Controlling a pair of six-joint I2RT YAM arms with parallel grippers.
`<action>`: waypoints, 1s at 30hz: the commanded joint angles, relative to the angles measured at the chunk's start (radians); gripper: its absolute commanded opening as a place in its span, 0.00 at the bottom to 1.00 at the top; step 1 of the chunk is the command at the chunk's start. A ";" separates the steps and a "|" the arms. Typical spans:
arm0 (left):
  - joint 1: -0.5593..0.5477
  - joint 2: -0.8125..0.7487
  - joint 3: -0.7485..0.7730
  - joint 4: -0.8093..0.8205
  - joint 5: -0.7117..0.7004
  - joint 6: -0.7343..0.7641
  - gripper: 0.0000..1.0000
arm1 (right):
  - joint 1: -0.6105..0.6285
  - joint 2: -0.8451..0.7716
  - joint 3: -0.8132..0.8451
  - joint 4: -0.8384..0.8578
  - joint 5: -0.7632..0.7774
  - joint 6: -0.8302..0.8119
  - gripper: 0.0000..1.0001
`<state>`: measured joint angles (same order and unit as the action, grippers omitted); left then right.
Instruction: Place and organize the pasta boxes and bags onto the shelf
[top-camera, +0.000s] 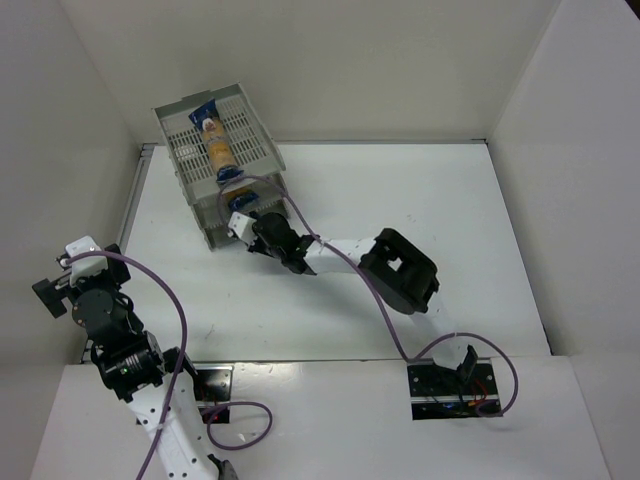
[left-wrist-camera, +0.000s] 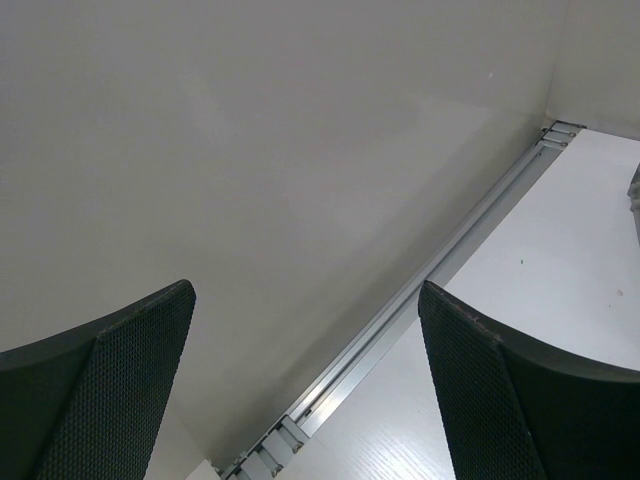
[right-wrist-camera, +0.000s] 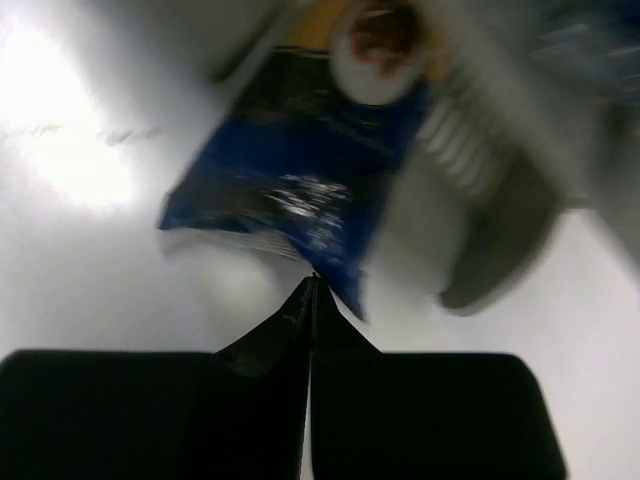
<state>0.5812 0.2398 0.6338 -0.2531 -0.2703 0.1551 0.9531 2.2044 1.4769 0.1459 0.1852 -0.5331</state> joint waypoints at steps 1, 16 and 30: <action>0.008 0.003 0.000 0.052 0.009 0.012 0.99 | -0.005 -0.060 0.080 0.232 0.163 0.063 0.00; 0.008 -0.025 0.000 0.052 0.020 0.012 0.99 | 0.027 -0.820 -0.547 -0.032 -0.080 0.073 0.15; -0.001 -0.025 0.000 0.043 0.042 0.003 0.99 | -0.905 -1.107 -0.460 -0.425 -0.170 0.266 0.99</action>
<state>0.5800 0.2264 0.6338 -0.2531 -0.2478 0.1547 0.1143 1.1995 0.9642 -0.1959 0.1123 -0.3042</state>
